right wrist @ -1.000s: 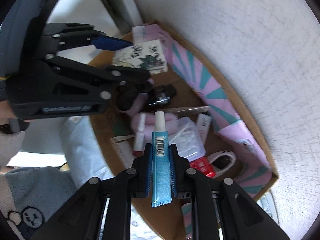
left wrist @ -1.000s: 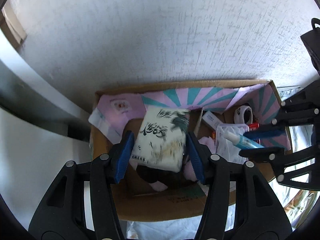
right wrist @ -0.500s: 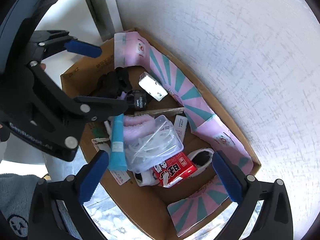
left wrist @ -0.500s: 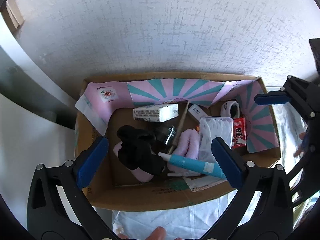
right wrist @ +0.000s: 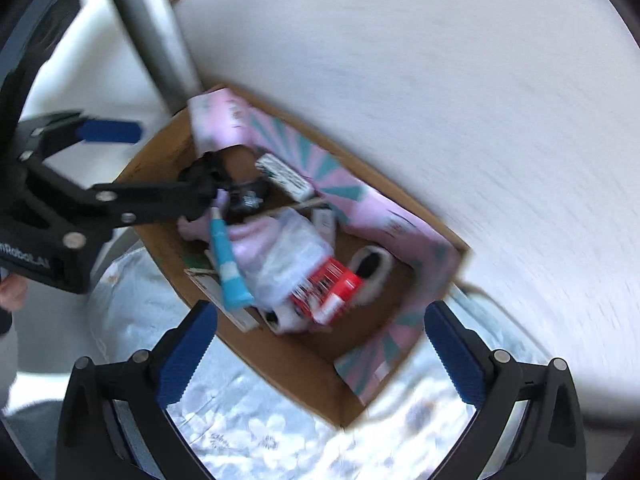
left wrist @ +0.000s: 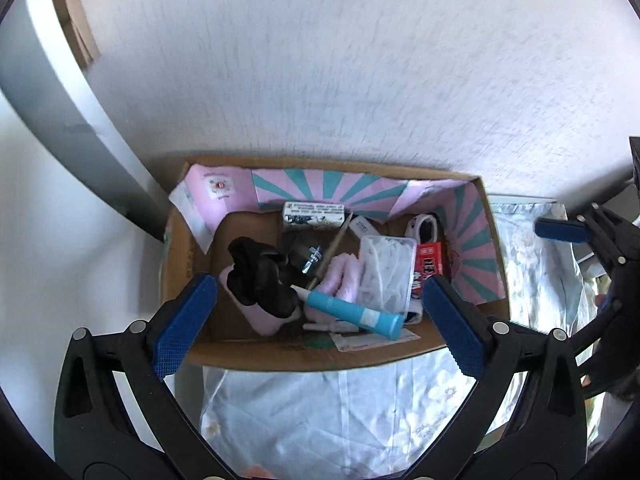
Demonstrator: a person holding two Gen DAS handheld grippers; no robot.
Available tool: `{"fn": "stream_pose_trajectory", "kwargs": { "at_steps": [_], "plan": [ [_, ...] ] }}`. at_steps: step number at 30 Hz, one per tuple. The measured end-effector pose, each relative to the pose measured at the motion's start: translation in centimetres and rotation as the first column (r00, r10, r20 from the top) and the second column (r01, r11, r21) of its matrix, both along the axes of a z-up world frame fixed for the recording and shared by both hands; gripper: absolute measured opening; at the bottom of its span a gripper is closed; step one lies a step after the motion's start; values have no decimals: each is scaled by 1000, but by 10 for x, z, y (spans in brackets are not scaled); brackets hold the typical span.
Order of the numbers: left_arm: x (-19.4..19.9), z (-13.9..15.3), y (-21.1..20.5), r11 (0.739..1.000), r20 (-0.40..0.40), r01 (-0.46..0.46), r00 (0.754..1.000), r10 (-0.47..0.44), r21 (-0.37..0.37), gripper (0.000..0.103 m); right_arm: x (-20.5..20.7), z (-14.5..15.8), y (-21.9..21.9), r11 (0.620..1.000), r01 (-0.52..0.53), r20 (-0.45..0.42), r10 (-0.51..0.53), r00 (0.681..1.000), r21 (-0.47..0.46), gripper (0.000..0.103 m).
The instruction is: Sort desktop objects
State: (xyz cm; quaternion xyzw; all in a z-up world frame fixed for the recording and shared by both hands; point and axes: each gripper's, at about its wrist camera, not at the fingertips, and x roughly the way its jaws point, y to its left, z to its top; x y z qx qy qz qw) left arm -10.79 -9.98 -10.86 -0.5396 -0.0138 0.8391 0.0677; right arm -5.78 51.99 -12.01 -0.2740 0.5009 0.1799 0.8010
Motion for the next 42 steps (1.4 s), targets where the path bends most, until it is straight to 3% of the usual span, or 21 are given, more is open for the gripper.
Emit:
{"fn": "stream_pose_trajectory", "kwargs": {
  "at_steps": [9, 13, 19, 23, 31, 42],
  "plan": [
    [18, 48, 38, 998, -49, 22, 999, -25, -52, 103, -33, 60, -52, 980, 197, 117, -199, 973, 32, 103],
    [36, 69, 60, 997, -71, 62, 995, -65, -50, 103, -52, 80, -77, 948, 318, 198, -315, 928, 20, 103],
    [72, 96, 78, 996, -161, 9, 987, -23, -84, 103, -83, 103, -114, 895, 439, 238, -443, 864, 71, 103],
    [97, 106, 85, 994, -200, -21, 980, 0, -105, 103, -105, 117, -125, 882, 462, 274, -470, 839, 95, 103],
    [126, 108, 84, 991, -216, -80, 975, 57, -102, 103, -143, 123, -125, 892, 436, 312, -451, 836, 121, 103],
    [129, 106, 79, 989, -214, -106, 973, 83, -100, 103, -143, 112, -129, 894, 430, 295, -447, 845, 123, 103]
  ]
}}
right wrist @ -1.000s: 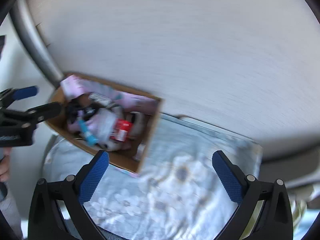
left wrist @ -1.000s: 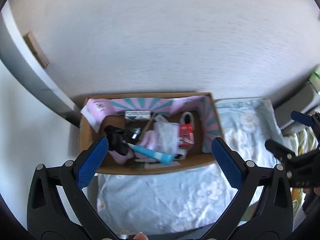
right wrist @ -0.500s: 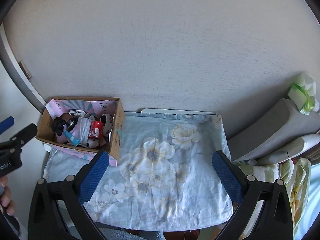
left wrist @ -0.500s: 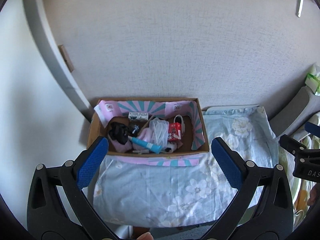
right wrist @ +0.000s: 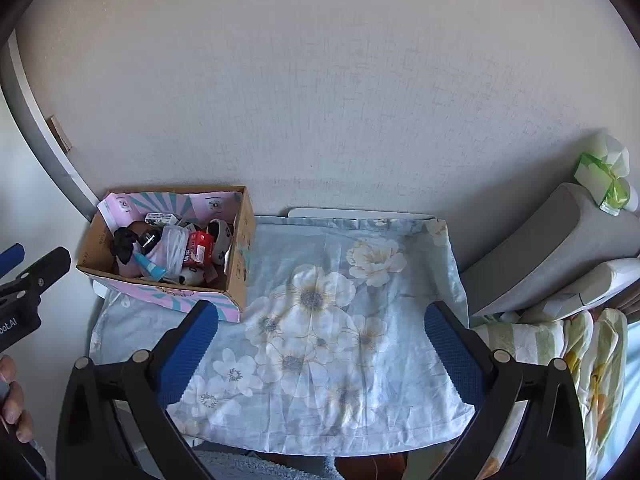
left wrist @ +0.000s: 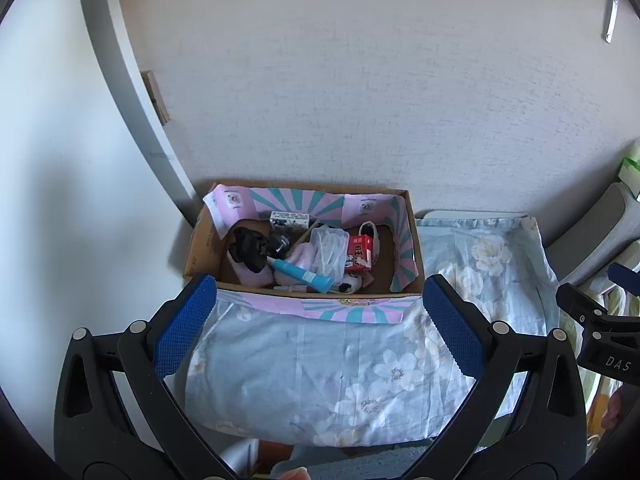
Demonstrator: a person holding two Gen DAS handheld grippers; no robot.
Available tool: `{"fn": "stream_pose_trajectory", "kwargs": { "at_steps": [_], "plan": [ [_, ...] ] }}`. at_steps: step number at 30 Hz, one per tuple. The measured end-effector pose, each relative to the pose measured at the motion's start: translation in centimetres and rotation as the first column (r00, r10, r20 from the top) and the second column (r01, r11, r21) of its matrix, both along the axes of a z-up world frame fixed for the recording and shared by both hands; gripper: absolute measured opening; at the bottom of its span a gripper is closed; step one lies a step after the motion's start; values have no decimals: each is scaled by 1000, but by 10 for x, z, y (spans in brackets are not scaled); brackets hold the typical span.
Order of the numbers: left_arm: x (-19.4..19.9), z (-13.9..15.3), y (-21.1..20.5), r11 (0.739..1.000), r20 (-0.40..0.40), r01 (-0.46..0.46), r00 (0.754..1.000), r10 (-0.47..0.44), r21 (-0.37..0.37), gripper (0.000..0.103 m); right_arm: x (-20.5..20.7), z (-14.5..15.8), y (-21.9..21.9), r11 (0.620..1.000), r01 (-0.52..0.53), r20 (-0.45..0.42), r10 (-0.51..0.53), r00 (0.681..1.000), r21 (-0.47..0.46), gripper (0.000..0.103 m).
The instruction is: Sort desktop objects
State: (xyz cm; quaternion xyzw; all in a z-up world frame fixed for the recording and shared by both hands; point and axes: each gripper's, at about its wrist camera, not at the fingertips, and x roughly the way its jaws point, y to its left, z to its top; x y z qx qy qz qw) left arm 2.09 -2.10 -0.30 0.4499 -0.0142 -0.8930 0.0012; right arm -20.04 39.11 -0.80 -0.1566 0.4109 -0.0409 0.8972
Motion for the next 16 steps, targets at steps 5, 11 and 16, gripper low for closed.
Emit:
{"fn": "stream_pose_trajectory", "kwargs": {
  "at_steps": [5, 11, 16],
  "plan": [
    [-2, -1, 2, 1000, 3, 4, 1000, -4, 1, 103, 2, 0, -2, 1000, -4, -4, 4, 1000, -4, 103],
    [-3, -2, 9, 1000, -20, 8, 1000, -9, -21, 103, 7, -1, -4, 1000, 2, -8, -2, 1000, -7, 103],
    [-7, -4, 12, 999, -23, 0, 1000, -1, -42, 103, 14, -5, -6, 1000, -3, -32, 2, 999, -6, 103]
  ]
}}
